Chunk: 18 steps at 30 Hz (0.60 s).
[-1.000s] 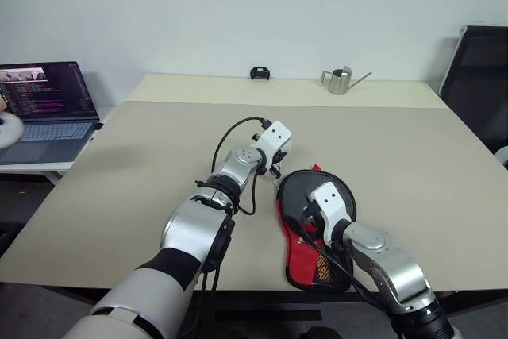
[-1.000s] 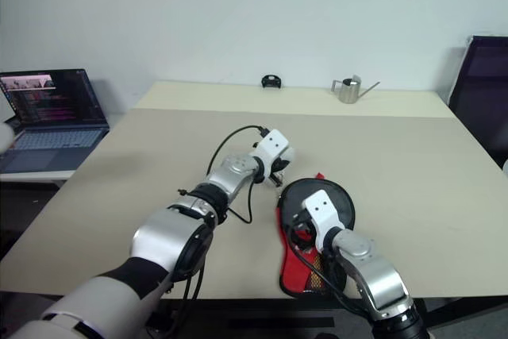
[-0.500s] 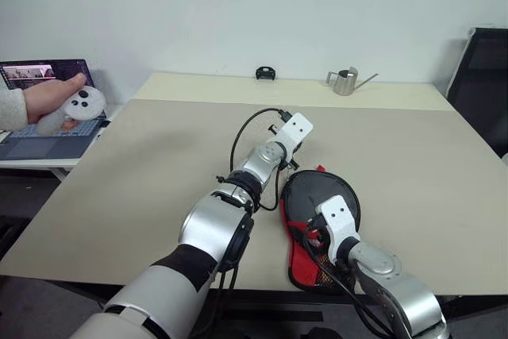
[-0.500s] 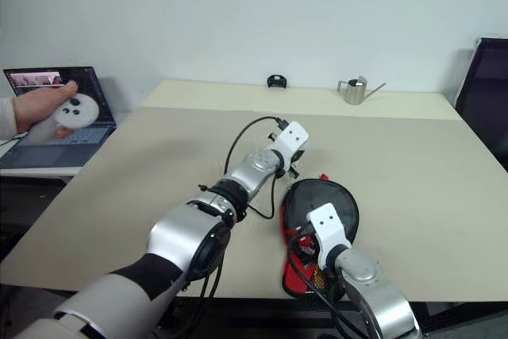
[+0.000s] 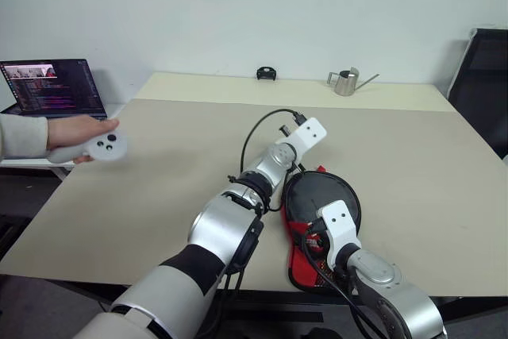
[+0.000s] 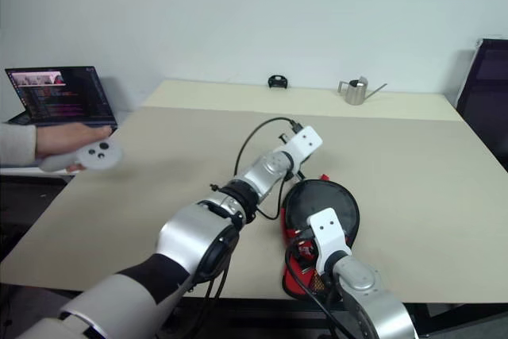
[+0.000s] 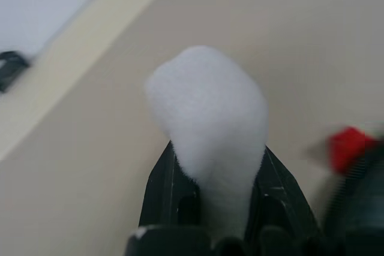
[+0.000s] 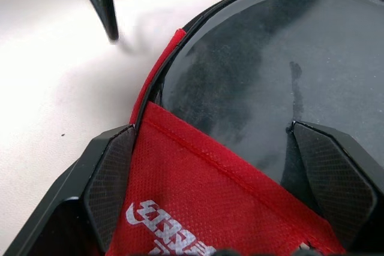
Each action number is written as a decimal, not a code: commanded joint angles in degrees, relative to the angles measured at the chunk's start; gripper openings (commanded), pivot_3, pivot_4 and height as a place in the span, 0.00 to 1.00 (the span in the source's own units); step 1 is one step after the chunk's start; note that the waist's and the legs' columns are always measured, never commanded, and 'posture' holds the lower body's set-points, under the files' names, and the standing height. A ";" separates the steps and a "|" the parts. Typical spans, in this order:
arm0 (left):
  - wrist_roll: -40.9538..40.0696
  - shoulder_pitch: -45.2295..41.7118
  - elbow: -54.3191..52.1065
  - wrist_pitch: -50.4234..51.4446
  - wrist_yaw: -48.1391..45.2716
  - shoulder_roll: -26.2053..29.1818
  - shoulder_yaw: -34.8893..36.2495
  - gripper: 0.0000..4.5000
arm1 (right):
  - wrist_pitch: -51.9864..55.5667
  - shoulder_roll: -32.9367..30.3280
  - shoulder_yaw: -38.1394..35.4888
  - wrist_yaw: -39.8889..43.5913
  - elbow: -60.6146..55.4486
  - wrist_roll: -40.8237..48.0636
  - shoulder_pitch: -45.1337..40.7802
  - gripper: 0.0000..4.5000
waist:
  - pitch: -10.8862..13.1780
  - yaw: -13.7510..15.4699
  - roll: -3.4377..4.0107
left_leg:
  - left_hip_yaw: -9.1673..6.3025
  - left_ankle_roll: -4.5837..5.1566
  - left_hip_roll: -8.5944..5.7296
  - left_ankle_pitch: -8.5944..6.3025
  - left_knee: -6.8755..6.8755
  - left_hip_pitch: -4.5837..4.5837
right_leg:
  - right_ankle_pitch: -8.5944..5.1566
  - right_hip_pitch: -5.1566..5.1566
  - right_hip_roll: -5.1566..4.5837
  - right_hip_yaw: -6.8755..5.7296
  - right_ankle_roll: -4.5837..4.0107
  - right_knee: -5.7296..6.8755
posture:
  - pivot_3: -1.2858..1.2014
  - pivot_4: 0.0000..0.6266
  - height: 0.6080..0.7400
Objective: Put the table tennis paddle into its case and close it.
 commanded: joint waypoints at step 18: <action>0.97 2.95 -1.86 0.71 -7.98 -0.15 -1.32 1.00 | 5.30 2.19 2.97 -1.08 6.63 0.83 2.48 1.00 | -0.26 -0.13 0.11 | -0.46 -0.01 0.02 -0.01 -0.01 0.19 | -0.07 0.43 -0.04 -0.37 0.01 -0.14 | 0.52 0.24 1.00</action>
